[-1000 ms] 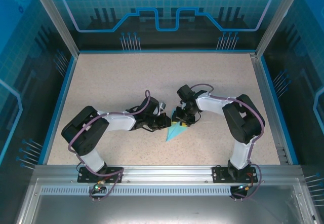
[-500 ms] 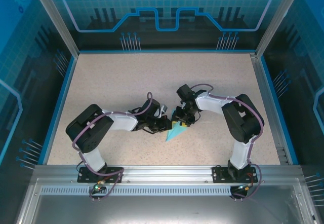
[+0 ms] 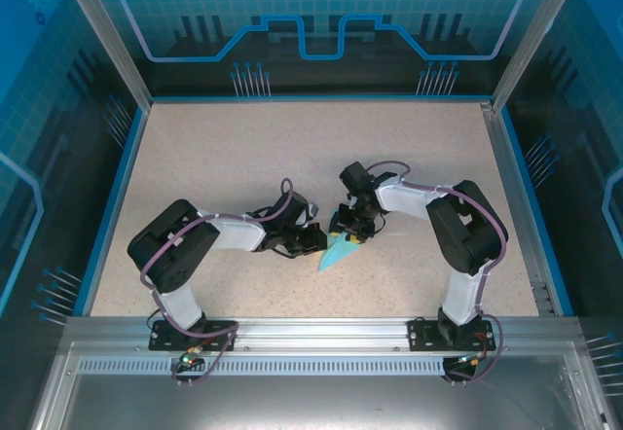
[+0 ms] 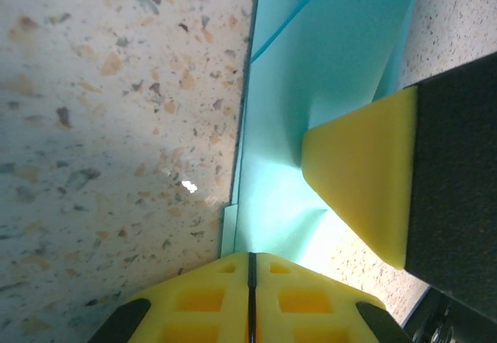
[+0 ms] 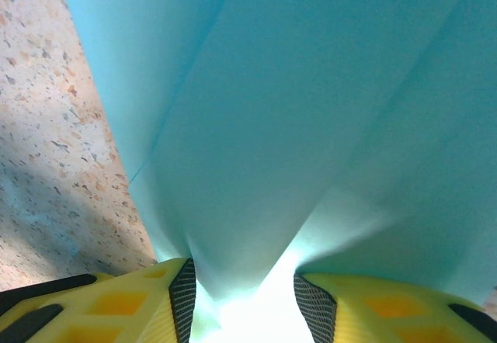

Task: Fold a paper plane with a square sheet of paper (pick it up from the middle)
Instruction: Fourth fold the wing at the center of the table.

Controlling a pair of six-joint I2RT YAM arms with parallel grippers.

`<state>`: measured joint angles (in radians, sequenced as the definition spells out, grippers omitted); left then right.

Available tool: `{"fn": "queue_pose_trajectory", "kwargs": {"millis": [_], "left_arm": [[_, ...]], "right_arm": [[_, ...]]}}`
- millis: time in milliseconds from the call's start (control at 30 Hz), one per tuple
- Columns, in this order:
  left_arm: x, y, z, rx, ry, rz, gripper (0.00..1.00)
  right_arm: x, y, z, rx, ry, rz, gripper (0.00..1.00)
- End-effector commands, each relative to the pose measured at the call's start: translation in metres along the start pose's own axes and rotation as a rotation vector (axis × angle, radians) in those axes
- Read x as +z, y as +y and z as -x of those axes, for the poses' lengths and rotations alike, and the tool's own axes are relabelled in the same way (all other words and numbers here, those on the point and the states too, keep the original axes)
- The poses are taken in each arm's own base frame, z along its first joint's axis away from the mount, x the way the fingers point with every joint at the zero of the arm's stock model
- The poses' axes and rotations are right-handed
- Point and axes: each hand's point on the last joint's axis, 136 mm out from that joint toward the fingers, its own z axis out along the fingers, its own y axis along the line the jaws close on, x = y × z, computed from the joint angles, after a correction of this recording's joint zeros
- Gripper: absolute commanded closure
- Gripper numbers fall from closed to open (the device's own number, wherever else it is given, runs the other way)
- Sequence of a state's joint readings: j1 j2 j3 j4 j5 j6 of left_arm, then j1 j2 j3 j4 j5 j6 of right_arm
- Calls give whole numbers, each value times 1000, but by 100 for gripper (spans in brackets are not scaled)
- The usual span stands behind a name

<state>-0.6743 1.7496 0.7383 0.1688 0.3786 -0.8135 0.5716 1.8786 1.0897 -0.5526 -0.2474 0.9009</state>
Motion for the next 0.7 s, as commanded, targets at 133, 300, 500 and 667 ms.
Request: {"fn": "queue_pose_trajectory", "kwargs": {"millis": [133, 300, 500, 667], "left_arm": [[4, 11, -3, -12, 12, 64, 91], [3, 19, -5, -17, 22, 102, 93], [4, 25, -8, -23, 35, 126, 94], [4, 27, -10, -26, 39, 133, 94]], "right_arm": [[60, -75, -28, 24, 103, -252, 53], [41, -55, -18, -29, 49, -189, 53], [1, -21, -7, -105, -41, -79, 52], [-30, -1, -5, -162, -118, -6, 51]]}}
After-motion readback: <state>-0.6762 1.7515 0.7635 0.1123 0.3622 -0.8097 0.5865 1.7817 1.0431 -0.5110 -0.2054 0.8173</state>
